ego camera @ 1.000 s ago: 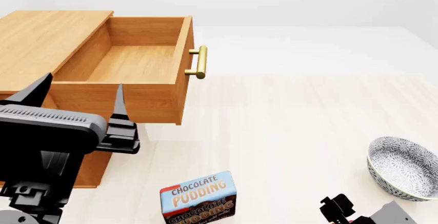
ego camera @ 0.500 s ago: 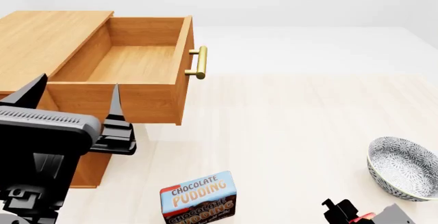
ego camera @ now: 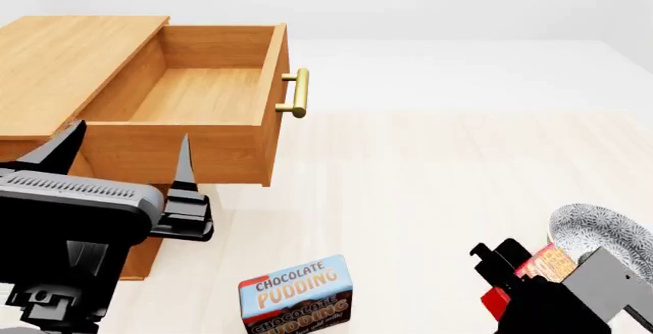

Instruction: Put the butter at the back in the top drawer of the cabinet and close it.

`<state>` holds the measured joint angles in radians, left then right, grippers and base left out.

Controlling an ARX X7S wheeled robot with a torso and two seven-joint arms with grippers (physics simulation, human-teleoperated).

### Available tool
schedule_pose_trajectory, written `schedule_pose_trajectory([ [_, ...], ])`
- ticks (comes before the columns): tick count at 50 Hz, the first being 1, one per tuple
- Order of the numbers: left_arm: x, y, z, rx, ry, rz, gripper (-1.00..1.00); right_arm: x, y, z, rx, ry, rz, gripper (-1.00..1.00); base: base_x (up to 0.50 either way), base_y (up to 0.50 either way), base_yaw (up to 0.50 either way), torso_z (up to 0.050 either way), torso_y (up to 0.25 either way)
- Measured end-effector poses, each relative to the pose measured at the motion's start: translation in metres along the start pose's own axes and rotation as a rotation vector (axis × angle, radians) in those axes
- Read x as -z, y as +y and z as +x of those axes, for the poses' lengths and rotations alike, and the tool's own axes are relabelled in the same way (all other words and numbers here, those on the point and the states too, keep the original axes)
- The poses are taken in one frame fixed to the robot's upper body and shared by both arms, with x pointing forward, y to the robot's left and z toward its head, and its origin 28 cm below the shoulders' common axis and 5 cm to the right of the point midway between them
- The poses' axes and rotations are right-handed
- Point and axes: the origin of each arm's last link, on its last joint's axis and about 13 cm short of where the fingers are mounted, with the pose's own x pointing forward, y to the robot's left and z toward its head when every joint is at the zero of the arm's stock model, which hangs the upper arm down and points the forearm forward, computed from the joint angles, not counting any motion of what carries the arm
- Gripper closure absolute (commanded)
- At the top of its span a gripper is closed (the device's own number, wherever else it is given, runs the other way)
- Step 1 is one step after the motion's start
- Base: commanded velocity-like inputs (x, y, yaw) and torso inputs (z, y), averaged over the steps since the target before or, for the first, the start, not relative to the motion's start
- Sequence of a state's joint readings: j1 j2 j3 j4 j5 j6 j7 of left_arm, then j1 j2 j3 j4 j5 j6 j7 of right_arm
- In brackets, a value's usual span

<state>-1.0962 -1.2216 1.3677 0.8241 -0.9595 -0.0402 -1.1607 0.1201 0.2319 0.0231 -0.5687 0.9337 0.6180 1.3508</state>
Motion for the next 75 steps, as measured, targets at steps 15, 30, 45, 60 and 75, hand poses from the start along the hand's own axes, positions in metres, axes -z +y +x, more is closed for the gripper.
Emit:
schedule_pose_trajectory([
  [15, 0.003, -0.012, -0.003, 0.032, -0.014, -0.006, -1.0, -0.065, 0.035, -0.027, -0.322, -0.191, 0.031, 1.0, 0.0, 0.0, 0.0, 0.0, 0.001],
  [30, 0.007, -0.041, -0.004, 0.093, -0.078, 0.056, -1.0, -0.123, 0.075, -0.055, -0.659, -0.268, 0.043, 1.0, 0.0, 0.0, 0.0, 0.001, 0.001],
  [45, 0.015, -0.08, -0.001, 0.167, -0.158, 0.167, -1.0, -0.145, 0.091, -0.079, -0.856, -0.272, 0.002, 1.0, 0.0, 0.0, 0.0, 0.0, 0.001],
  [60, 0.012, -0.11, 0.009, 0.214, -0.214, 0.241, -1.0, -0.144, 0.092, -0.089, -0.915, -0.211, -0.015, 1.0, 0.0, 0.0, 0.0, 0.0, 0.001],
  [75, 0.011, -0.124, 0.018, 0.222, -0.231, 0.271, -1.0, -0.133, 0.089, -0.095, -0.939, -0.149, -0.04, 1.0, 0.0, 0.0, 0.0, 0.001, 0.001],
])
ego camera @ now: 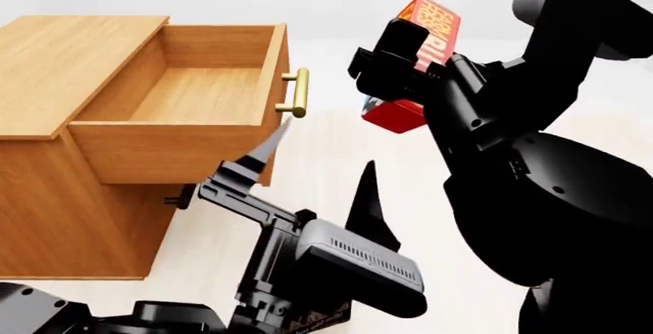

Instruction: Put the butter at the back in the top drawer of the cabinet and close it.

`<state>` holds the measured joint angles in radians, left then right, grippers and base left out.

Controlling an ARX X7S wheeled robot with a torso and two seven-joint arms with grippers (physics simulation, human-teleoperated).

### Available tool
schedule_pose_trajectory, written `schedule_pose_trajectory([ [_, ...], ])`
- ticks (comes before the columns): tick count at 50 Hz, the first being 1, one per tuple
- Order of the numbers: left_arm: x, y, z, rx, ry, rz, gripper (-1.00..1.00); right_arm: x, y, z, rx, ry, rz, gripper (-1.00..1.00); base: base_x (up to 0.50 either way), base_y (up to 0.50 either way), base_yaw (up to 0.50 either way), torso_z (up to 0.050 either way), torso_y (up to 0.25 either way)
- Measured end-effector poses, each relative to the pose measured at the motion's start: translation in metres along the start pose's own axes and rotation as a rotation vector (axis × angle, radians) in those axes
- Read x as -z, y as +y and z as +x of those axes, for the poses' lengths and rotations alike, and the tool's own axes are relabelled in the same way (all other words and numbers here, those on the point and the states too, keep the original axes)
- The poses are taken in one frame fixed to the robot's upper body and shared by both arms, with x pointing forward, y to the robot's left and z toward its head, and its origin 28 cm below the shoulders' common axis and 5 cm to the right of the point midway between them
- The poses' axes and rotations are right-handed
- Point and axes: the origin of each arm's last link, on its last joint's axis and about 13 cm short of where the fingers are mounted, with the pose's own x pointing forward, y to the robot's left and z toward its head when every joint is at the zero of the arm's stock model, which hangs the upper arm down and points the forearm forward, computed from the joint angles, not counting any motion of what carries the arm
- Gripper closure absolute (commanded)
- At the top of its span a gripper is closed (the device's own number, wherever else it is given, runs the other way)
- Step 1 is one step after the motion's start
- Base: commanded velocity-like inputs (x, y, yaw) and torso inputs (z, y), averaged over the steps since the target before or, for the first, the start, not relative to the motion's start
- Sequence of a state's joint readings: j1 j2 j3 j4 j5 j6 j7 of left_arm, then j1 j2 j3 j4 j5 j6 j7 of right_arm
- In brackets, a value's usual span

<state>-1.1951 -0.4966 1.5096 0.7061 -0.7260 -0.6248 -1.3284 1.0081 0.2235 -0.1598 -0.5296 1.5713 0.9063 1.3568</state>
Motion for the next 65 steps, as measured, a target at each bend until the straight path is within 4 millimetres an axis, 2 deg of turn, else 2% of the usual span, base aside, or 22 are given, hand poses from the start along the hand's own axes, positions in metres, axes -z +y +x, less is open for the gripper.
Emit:
schedule_pose_trajectory([
  [44, 0.006, -0.011, 0.003, 0.019, 0.013, 0.004, -1.0, 0.03, 0.002, 0.002, -0.077, 0.157, 0.023, 1.0, 0.0, 0.0, 0.0, 0.0, 0.001],
  [65, 0.008, -0.012, 0.003, 0.016, 0.025, -0.005, -1.0, 0.039, 0.003, -0.004, -0.094, 0.192, 0.013, 1.0, 0.0, 0.0, 0.0, 0.0, 0.001],
])
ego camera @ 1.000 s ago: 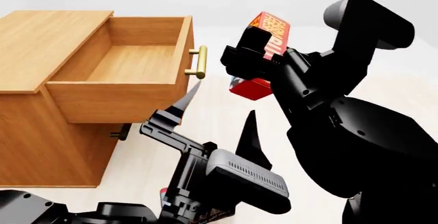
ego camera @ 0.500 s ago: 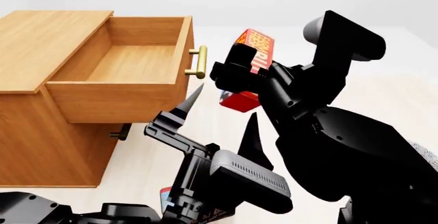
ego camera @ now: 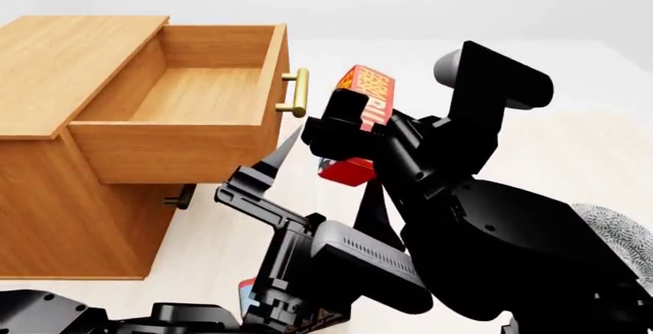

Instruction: Put the butter at the back in the top drawer of the cabinet and close it.

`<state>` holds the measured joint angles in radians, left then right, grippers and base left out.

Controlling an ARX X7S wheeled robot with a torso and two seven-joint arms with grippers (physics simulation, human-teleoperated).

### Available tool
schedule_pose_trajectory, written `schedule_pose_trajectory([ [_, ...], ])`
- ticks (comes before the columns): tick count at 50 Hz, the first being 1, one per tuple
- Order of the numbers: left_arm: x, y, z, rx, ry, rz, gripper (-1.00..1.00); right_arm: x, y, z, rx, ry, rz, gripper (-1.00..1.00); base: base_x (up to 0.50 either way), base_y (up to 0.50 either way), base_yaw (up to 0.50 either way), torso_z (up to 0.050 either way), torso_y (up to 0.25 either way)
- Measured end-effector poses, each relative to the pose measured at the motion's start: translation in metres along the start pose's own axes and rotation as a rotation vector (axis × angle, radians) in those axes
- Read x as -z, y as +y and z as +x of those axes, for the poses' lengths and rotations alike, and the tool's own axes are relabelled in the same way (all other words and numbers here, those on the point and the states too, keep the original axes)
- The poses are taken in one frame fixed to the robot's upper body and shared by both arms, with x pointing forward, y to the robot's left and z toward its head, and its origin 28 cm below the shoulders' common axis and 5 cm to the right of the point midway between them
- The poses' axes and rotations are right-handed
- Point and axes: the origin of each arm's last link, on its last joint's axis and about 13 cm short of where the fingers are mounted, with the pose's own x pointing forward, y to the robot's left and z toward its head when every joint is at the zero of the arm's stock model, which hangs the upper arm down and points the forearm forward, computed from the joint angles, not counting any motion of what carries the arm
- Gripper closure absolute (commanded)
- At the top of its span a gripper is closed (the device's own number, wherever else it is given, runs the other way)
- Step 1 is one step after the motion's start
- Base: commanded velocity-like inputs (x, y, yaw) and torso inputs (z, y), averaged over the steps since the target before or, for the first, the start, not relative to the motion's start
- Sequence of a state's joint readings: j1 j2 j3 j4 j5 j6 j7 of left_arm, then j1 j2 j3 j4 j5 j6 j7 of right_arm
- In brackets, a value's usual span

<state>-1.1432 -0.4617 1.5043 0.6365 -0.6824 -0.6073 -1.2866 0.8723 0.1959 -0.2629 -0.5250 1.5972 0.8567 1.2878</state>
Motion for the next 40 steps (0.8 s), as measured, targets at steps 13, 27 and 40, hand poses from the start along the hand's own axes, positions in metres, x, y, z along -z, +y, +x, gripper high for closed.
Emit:
schedule_pose_trajectory([
  [13, 0.0012, -0.0014, -0.0015, 0.016, 0.006, -0.013, 1.0, 0.0022, 0.0021, -0.0024, -0.017, 0.008, -0.001, 1.0, 0.0, 0.0, 0.0, 0.001, 0.001],
  [27, 0.0029, -0.0005, -0.0018, 0.01, -0.007, -0.004, 1.0, 0.0022, 0.0031, -0.0039, -0.024, 0.004, 0.002, 1.0, 0.0, 0.0, 0.0, 0.0, 0.001],
  [40, 0.0042, 0.0006, -0.003, 0.021, 0.002, -0.003, 1.0, 0.0008, 0.0028, -0.0051, -0.024, -0.003, 0.001, -1.0, 0.0, 0.0, 0.0, 0.001, 0.001],
])
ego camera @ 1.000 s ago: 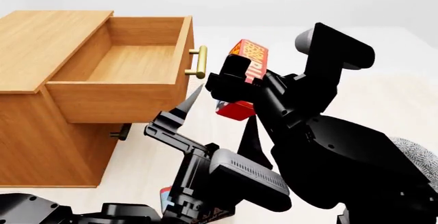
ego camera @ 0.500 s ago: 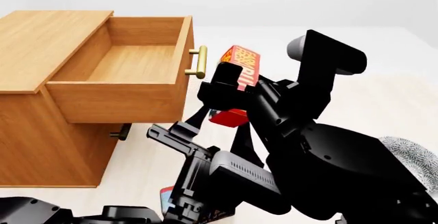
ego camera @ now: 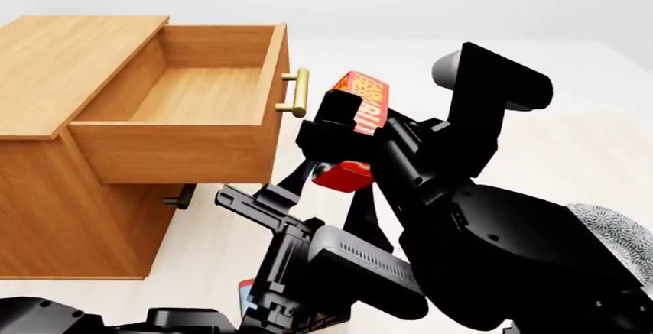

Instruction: Put the butter at the back in the top drawer of the cabinet and close it.

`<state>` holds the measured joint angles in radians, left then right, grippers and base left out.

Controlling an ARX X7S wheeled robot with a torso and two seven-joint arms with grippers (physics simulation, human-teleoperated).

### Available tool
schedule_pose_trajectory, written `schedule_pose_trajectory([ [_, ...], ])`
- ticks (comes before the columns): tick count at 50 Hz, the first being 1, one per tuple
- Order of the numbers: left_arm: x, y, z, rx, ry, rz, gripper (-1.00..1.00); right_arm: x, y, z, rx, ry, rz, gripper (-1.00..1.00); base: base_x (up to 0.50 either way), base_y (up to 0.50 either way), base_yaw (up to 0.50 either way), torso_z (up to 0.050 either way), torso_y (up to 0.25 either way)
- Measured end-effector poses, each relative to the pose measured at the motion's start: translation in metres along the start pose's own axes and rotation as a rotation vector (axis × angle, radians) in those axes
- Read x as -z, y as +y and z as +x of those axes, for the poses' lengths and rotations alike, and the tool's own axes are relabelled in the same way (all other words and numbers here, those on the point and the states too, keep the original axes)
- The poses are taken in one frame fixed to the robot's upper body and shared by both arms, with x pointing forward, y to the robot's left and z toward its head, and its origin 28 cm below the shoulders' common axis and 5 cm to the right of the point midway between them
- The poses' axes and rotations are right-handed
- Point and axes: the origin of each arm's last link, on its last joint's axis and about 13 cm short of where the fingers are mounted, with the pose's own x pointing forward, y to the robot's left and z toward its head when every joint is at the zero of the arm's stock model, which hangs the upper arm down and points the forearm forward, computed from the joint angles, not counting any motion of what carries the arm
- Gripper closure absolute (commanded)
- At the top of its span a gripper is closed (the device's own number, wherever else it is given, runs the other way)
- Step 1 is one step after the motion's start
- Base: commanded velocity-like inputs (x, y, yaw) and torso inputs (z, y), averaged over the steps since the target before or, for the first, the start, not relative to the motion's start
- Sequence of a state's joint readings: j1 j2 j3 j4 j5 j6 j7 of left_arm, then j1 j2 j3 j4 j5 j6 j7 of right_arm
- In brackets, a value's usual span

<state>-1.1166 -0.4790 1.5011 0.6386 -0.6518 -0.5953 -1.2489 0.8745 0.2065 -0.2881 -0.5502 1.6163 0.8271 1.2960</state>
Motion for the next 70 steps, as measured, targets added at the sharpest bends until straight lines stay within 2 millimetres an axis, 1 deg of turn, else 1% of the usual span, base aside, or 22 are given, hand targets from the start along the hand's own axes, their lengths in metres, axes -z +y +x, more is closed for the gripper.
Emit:
schedule_pose_trajectory([
  [11, 0.005, 0.004, -0.001, 0.02, 0.041, -0.006, 1.0, -0.004, -0.002, -0.005, -0.004, -0.018, -0.003, -1.0, 0.0, 0.0, 0.0, 0.001, 0.001],
  [18, 0.007, 0.012, 0.003, 0.003, 0.06, -0.006, 1.0, -0.008, -0.003, -0.014, -0.01, -0.037, -0.005, -1.0, 0.0, 0.0, 0.0, 0.0, 0.001],
  [26, 0.007, 0.029, 0.013, -0.04, 0.073, 0.011, 1.0, -0.011, -0.008, -0.025, -0.014, -0.063, -0.004, -1.0, 0.0, 0.0, 0.0, 0.0, 0.001],
  [39, -0.007, 0.064, 0.029, -0.121, 0.063, 0.059, 1.0, -0.009, -0.023, -0.035, 0.0, -0.095, -0.005, -1.0, 0.0, 0.0, 0.0, 0.001, 0.001],
  [46, -0.011, 0.081, 0.034, -0.16, 0.066, 0.086, 1.0, -0.007, -0.033, -0.036, 0.022, -0.131, -0.026, -1.0, 0.0, 0.0, 0.0, 0.0, 0.001],
  [53, -0.013, 0.096, 0.037, -0.19, 0.074, 0.107, 1.0, -0.004, -0.046, -0.032, 0.068, -0.189, -0.07, -1.0, 0.0, 0.0, 0.0, 0.0, 0.001],
  [62, -0.013, 0.108, 0.039, -0.212, 0.087, 0.119, 1.0, 0.003, -0.062, -0.026, 0.135, -0.244, -0.138, -1.0, 0.0, 0.0, 0.0, 0.001, 0.001],
  [70, -0.013, 0.118, 0.042, -0.218, 0.103, 0.088, 1.0, 0.009, -0.071, -0.025, 0.18, -0.304, -0.24, -1.0, 0.0, 0.0, 0.0, 0.0, 0.001],
])
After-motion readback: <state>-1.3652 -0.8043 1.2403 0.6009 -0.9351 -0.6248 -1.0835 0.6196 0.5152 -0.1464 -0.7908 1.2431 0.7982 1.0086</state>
